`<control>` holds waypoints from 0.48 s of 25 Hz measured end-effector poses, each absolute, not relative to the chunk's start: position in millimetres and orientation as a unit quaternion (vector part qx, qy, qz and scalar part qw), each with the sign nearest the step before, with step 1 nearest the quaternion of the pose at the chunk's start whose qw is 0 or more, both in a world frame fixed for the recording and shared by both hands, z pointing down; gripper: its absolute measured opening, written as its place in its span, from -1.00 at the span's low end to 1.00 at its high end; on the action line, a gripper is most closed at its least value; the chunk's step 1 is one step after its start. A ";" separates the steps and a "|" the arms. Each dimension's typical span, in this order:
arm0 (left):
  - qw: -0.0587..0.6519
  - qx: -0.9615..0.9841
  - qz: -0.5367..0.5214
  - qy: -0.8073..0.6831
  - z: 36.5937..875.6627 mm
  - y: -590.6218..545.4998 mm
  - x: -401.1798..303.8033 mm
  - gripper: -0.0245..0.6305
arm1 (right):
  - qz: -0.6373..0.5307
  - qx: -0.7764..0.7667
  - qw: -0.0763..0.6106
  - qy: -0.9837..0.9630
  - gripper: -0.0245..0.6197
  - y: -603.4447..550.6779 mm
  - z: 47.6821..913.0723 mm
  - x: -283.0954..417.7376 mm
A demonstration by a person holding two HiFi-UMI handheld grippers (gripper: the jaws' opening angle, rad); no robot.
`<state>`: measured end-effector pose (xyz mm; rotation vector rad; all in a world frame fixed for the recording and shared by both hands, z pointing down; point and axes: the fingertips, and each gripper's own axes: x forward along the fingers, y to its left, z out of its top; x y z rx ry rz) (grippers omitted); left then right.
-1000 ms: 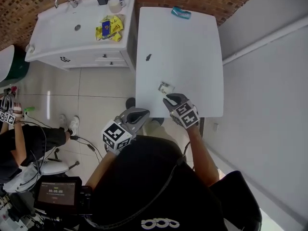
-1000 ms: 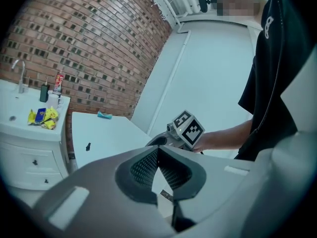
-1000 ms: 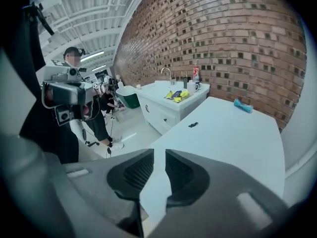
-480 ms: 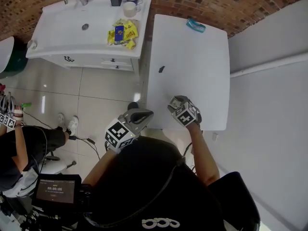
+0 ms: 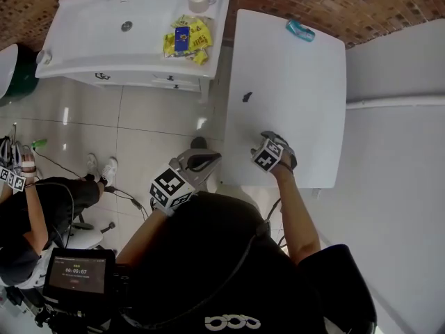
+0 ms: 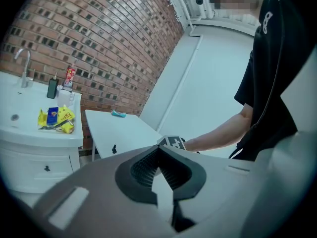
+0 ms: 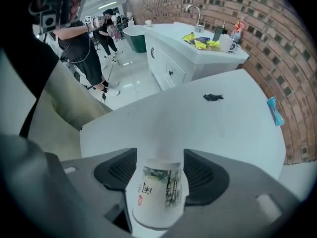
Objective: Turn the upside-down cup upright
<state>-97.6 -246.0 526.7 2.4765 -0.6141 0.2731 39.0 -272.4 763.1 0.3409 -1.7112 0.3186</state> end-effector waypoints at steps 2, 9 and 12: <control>0.283 0.925 0.106 -0.232 524.9 -252.0 -96.7 -0.88 | 0.145 0.147 0.638 -0.742 -0.06 -272.5 768.9 43.7; 0.274 0.929 0.123 -0.218 521.4 -261.2 -90.0 -0.88 | 0.144 0.148 0.645 -0.736 -0.07 -272.1 780.6 48.3; 0.276 0.928 0.128 -0.216 519.8 -263.2 -84.4 -0.88 | 0.147 0.158 0.644 -0.734 -0.12 -274.7 778.2 50.8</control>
